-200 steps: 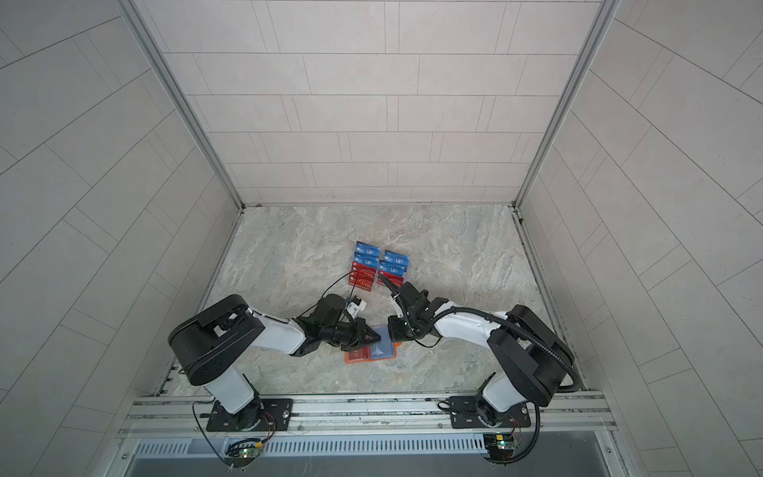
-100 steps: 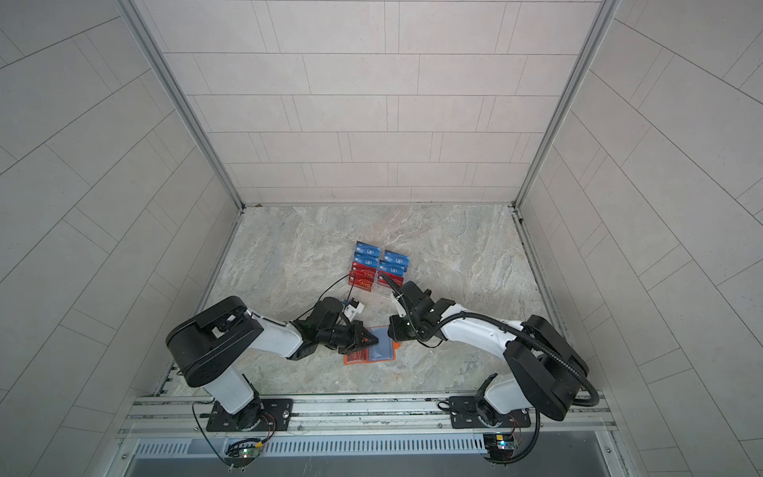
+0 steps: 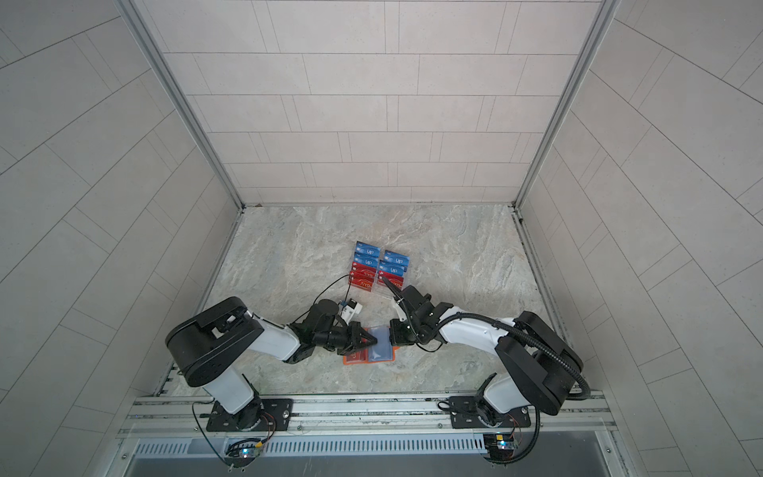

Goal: Put the credit cards into the card holder

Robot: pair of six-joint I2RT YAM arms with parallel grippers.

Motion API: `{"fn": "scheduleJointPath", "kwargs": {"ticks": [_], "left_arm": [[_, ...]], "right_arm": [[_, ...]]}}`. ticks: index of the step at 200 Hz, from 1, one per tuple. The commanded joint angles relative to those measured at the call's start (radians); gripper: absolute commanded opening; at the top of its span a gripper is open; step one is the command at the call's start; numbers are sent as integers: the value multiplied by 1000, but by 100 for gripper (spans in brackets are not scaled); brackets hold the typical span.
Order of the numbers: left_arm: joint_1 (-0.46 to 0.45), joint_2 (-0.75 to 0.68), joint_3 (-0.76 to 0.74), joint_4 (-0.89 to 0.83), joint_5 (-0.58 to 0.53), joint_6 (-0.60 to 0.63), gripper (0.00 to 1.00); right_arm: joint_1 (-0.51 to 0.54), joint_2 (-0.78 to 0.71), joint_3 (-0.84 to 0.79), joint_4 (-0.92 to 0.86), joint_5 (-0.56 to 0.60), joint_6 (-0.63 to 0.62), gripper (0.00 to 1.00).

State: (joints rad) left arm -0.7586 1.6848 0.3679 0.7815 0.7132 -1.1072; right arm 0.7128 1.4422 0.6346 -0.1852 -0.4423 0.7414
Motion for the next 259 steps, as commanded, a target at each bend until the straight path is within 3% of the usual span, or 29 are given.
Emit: {"fn": "scheduleJointPath", "kwargs": {"ticks": [1,80,133,201,227,259], "left_arm": [[8,2,-8,43,9,1,0],[7,1,1,30,19,9,0],[7,-14,-1,22,24,10,4],[7,-63,1,-41,16,26,50],[7,-113,19,-140,13,57,56],[9,-188,76,-417,-5,144,65]], "right_arm": [[2,3,0,23,-3,20,7],[7,-5,2,79,-75,7,7],[40,67,33,110,-139,4,7],[50,66,37,115,-126,9,7],[50,71,37,126,-128,10,7],[50,72,46,131,-136,4,7]]}}
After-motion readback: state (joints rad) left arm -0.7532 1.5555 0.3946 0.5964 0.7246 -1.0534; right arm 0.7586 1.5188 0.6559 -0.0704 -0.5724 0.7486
